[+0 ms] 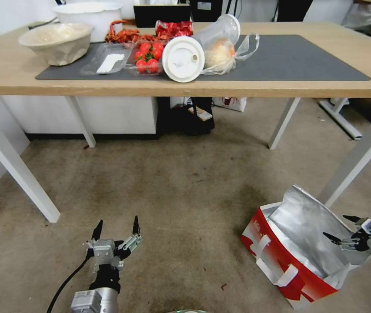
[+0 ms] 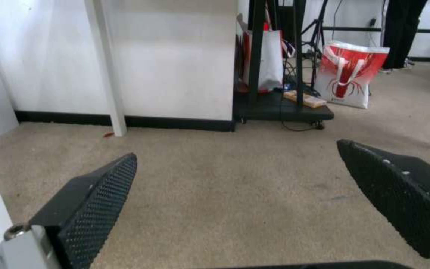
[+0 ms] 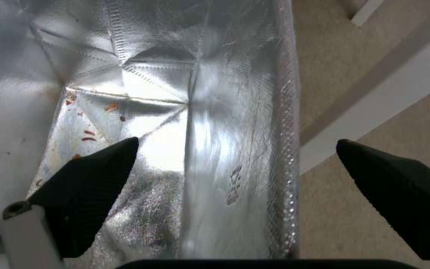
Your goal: Pick up the food delivery bag from the floor and place it on the table.
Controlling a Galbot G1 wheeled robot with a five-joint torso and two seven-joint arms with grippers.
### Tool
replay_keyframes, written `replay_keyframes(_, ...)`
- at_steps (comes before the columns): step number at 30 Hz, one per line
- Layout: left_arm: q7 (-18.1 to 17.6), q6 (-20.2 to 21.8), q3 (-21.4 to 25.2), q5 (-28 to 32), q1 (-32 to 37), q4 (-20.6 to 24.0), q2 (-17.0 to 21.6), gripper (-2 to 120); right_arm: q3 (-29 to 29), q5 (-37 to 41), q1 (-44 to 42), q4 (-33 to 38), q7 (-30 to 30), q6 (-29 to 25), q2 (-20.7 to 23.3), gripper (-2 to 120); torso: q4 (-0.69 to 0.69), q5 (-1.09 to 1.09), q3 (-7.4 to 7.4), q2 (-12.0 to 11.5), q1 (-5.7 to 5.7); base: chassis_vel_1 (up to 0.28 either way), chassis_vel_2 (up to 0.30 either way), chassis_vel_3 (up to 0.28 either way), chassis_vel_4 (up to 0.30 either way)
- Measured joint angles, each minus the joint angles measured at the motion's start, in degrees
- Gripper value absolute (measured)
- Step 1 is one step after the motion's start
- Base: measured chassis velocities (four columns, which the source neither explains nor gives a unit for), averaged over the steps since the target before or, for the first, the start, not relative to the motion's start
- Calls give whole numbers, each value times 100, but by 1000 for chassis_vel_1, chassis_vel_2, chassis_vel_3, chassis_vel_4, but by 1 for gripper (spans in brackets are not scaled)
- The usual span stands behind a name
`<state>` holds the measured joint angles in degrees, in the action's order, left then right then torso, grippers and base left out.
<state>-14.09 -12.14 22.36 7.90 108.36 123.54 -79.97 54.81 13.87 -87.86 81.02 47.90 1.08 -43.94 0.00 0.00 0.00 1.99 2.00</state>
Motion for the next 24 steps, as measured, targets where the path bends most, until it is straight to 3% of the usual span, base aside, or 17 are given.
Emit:
replay_keyframes(9, 23, -71, 14, -15, 70, -36, -7, 100, -116, -55, 129, -198, 71, -2, -6, 100, 0, 0, 0, 0, 0, 0, 0, 0, 0)
replay_keyframes(13, 14, -92, 19, -17, 74, -36, -13, 100, -149, -56, 168, -225, 88, 6, -9, 91, 0, 0, 0, 0, 0, 0, 0, 0, 0)
replay_keyframes(24, -21, -176, 30, -58, 126, -50, -9, 100, -154, -15, 190, -324, 130, -43, -19, 48, 0, 0, 0, 1, 0, 0, 0, 0, 0)
